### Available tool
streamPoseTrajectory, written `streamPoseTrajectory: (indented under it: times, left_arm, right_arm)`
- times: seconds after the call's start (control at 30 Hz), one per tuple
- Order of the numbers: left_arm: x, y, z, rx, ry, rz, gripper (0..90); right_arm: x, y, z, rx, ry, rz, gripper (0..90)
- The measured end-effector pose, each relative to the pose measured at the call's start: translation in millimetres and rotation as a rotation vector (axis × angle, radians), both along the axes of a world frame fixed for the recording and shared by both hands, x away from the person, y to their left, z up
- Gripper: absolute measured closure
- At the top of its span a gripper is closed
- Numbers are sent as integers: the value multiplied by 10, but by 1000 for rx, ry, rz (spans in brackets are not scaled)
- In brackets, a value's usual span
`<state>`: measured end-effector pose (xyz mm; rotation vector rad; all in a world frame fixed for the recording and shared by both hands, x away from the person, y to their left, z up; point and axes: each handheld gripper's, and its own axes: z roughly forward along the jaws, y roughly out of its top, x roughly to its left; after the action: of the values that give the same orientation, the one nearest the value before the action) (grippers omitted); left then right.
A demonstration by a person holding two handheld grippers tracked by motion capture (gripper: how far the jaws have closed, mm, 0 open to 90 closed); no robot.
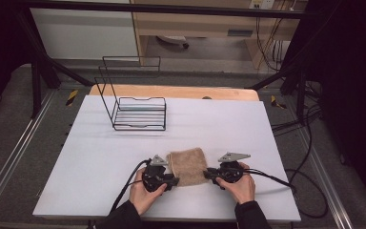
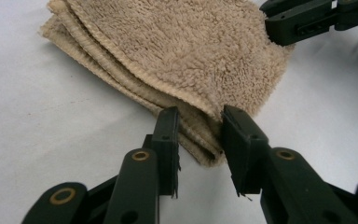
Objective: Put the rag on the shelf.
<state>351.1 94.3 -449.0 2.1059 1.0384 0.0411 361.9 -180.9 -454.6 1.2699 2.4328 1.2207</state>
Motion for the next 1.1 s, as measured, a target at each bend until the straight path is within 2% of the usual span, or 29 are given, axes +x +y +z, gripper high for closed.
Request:
streamPoseTrajectory:
  times: [0.2, 0.3, 0.4, 0.53, 0.67, 0.7, 0.8, 0.83, 0.93, 1.03, 1.1]
  left_arm:
    - [-8, -24, 3, 18, 0, 18, 704]
    - [-2, -40, 12, 37, -1, 18, 739]
    - [-2, -49, 11, 38, -4, 19, 801]
    - [6, -50, 17, 33, 0, 13, 830]
    - [57, 10, 52, 29, 23, -5, 850]
    - [59, 26, 69, 31, 34, -6, 852]
    - [57, 99, 117, 53, 26, -30, 853]
    - [50, 130, 133, 63, 29, -41, 853]
    - [41, 227, 164, 98, 30, -62, 853]
    - [30, 348, 189, 115, 36, -77, 853]
    - [12, 438, 195, 122, 40, -88, 853]
  right_arm:
    - [0, 13, -18, 6, 10, -8, 759]
    - [-6, 19, -24, 16, 16, -12, 796]
    - [-13, 21, -28, 24, 13, -12, 848]
    - [-13, 15, -17, 30, 16, -14, 866]
    - [-30, 6, 15, 52, 25, -18, 870]
    - [-53, 15, 29, 76, 35, -15, 871]
    - [-86, 58, 26, 117, 59, -8, 870]
    - [-86, 58, 26, 117, 59, -8, 870]
    - [-153, 214, 40, 117, 69, 11, 870]
    - [-186, 295, 35, 119, 66, 21, 870]
    - [-225, 417, 15, 128, 65, 31, 870]
